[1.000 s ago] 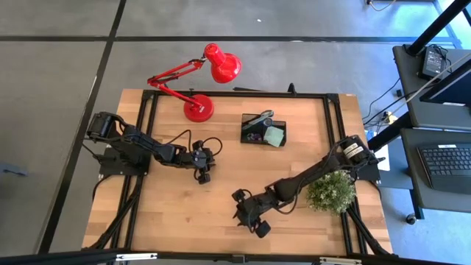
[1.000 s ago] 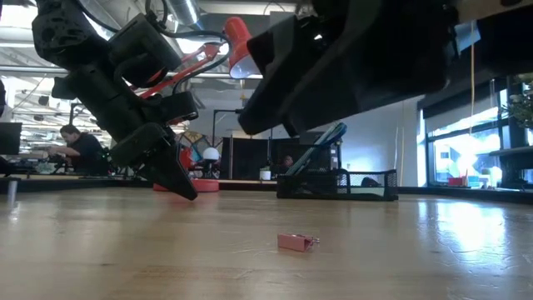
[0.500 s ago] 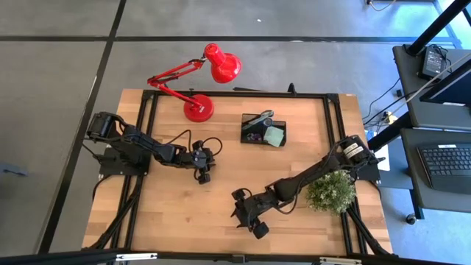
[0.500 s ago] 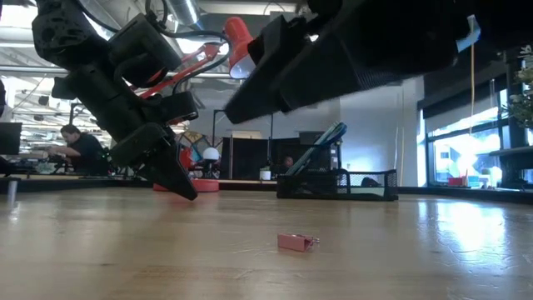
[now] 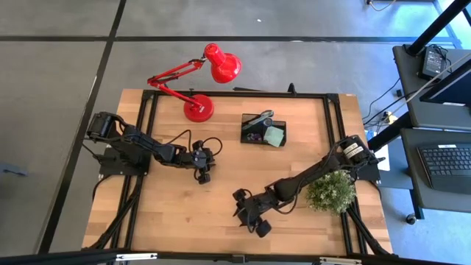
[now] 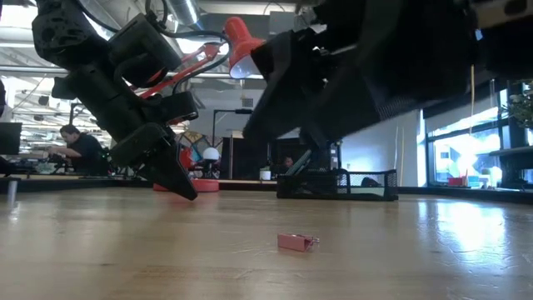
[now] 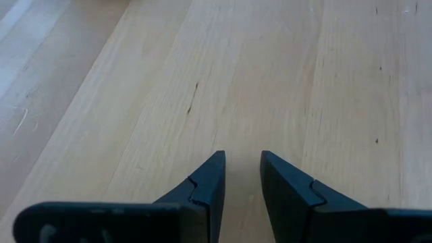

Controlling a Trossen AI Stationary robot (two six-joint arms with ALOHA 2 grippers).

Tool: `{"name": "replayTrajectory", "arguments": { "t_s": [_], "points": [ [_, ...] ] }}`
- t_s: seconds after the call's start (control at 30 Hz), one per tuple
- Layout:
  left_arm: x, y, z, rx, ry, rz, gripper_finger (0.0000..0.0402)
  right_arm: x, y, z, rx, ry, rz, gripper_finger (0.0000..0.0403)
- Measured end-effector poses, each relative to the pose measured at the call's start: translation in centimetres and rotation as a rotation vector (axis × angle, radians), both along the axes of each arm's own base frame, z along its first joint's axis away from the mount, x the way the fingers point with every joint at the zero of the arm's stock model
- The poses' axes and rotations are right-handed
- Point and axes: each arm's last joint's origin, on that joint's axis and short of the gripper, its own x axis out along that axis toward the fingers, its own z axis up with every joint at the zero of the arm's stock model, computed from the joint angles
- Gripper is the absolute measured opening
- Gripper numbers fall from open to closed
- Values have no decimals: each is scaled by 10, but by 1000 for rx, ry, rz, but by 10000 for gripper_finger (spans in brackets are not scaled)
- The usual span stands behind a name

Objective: Pick and place office supplies into organizer
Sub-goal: Put the right pink binder clip into the black desk organizer

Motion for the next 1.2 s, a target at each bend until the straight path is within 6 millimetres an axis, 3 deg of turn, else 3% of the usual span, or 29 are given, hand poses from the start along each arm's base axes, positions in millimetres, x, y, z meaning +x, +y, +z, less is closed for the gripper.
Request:
{"name": "replayTrajectory", "arguments": {
  "t_s": [0.33,0.6,1.2],
  "points": [
    [0,0,0,0,0,0,88,4,-6,-6,-7,10,42,202],
    [0,0,0,0,0,-1,88,6,-4,-38,-52,63,68,202],
    [0,0,0,0,0,0,88,9,-21,-45,27,185,48,202]
  ]
}}
